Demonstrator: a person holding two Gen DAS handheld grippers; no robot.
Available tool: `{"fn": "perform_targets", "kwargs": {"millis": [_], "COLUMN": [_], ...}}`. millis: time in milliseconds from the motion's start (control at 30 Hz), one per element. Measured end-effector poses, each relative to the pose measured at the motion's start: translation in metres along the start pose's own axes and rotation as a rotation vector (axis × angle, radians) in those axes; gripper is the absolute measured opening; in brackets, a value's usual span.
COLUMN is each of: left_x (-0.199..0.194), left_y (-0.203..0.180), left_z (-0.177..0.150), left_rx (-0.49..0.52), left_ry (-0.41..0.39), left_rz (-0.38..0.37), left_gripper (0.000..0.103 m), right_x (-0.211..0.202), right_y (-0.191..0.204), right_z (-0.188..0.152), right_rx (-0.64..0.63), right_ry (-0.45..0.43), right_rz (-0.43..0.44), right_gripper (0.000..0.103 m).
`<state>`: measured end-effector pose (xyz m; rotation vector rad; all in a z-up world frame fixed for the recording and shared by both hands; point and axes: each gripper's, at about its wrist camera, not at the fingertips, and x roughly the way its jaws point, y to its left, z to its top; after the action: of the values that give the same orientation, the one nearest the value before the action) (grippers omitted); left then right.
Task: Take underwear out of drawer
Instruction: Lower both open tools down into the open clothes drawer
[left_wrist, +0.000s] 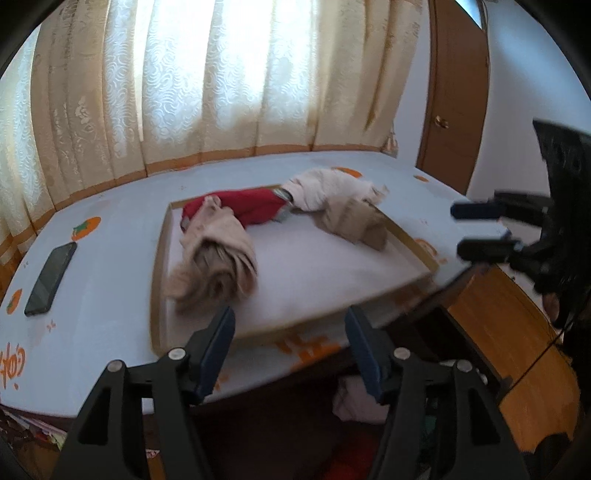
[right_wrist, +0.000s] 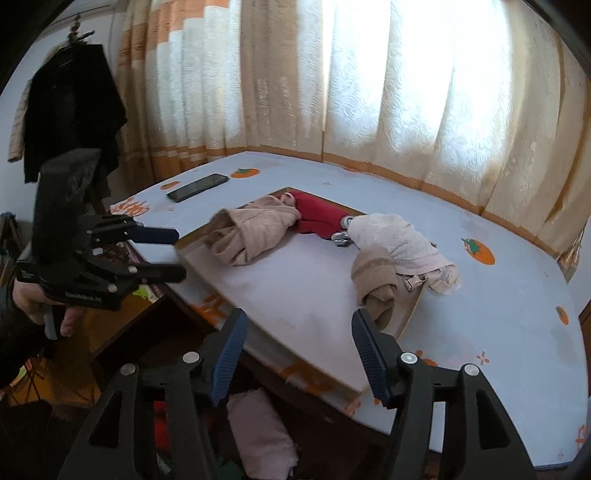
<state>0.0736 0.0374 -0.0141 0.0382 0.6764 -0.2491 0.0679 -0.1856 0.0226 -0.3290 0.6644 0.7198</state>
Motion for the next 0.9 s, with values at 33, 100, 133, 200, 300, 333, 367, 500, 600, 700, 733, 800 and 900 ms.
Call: {"fn": "perform_targets", "kwargs": {"millis": [33, 100, 133, 200, 300, 333, 367, 500, 600, 700, 733, 800, 900], "left_x": [-0.002, -0.006, -0.008, -0.012, -0.018, -0.019, -0.019, -0.02, -0.019, -0.019, -0.018, -0.017, -0.015], "left_y": [-0.002, -0.006, -0.007, -0.008, -0.01, -0.01, -0.01, -0.011, -0.01, -0.009, -0.008, -0.007, -0.005], "left_z": [-0.004, -0.011, -0.014, -0.019, -0.026, -0.029, -0.03, -0.04, -0.047, -0.052, -0.053, -0.057, -0.061], "left_rx": [0.003, 0.008, 0.009, -0.001, -0.014, -0.016, -0.017, -0.03, -0.041, -0.047, -0.049, -0.059, -0.088], "left_ry": [0.002, 0.007, 0.01, 0.007, 0.003, 0.005, 0.009, 0.027, 0.041, 0.053, 0.058, 0.064, 0.081], "left_rz": [-0.006, -0.016, -0.021, -0.036, -0.047, -0.043, -0.043, -0.046, -0.043, -0.05, -0.048, -0.051, -0.072], "left_gripper": [0.063, 0.064, 0.064, 0.064, 0.067, 0.068, 0.068, 0.07, 0.077, 0.078, 0.078, 0.078, 0.079], "right_x": [-0.007, -0.018, -0.023, -0.037, -0.052, -0.056, -0.06, -0.067, -0.066, -0.068, -0.069, -0.072, -0.072], "right_y": [0.004, 0.01, 0.012, 0.017, 0.021, 0.023, 0.025, 0.04, 0.05, 0.059, 0.061, 0.062, 0.061], "right_z": [-0.001, -0.002, -0.002, -0.001, 0.0, 0.0, -0.001, -0.013, -0.025, -0.04, -0.044, -0.05, -0.059], "right_rx": [-0.014, -0.031, -0.037, -0.048, -0.046, -0.046, -0.05, -0.071, -0.092, -0.117, -0.123, -0.127, -0.133], "right_ry": [-0.004, -0.012, -0.018, -0.037, -0.052, -0.055, -0.058, -0.041, -0.012, 0.023, 0.033, 0.046, 0.07], "right_rz": [0.0, -0.004, -0.005, -0.002, 0.019, 0.025, 0.028, 0.041, 0.057, 0.068, 0.067, 0.063, 0.055], "right_gripper": [0.062, 0.062, 0.062, 0.062, 0.063, 0.063, 0.064, 0.066, 0.066, 0.066, 0.066, 0.066, 0.067]}}
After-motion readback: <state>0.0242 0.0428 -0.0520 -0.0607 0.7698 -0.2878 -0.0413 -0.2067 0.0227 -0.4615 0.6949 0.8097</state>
